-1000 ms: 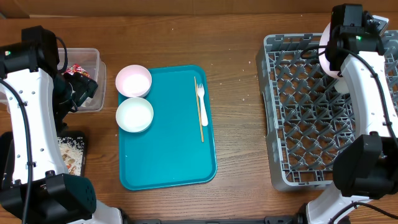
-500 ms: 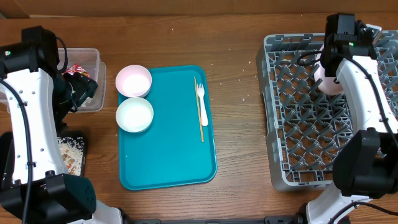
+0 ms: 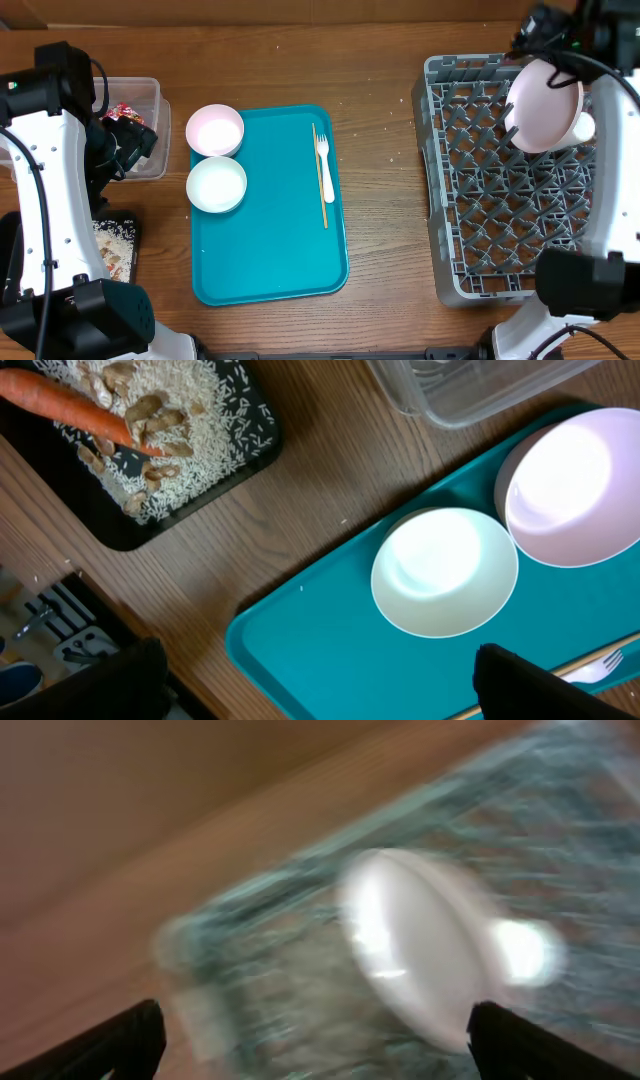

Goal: Sort waste into correct bins and load items into the dishwasher
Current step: 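Carry the white plate to the rack and stand it upright, then reach the right gripper to the pale green bowl and grasp it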

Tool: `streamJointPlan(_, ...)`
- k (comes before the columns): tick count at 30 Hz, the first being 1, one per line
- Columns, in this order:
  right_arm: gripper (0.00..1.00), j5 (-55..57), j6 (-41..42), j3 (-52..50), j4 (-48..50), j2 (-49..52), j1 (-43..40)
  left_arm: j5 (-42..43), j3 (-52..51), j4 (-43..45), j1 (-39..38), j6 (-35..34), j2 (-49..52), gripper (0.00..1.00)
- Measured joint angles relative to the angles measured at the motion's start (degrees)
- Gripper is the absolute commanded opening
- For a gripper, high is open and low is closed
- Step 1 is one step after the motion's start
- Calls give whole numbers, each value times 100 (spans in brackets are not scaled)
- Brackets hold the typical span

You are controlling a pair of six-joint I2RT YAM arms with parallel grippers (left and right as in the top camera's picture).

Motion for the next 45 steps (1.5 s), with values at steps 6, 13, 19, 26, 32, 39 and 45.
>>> streamJointPlan(6,100,-3174,-127,107,61,-87,632,0,0,2,0,0,0,100)
streamJointPlan(13,100,-3235,-157,-1097,1038,114,2959,2,0,0,0,0,0,100)
streamJointPlan(19,93,-2778,352,-1633,2024,258,4050,0,0,2,0,0,0,100)
streamJointPlan(26,68,-2135,1141,-1829,2828,1534,4846,-2,0,2,0,0,0,100)
streamJointPlan(32,56,-1941,1679,-1893,3008,2439,5171,0,0,0,0,0,0,100)
streamJointPlan(39,41,-1429,1899,-1899,2848,2544,5226,0,0,0,0,0,0,100)
streamJointPlan(45,37,-1261,1976,-1899,2894,2549,5318,0,0,2,0,0,0,100)
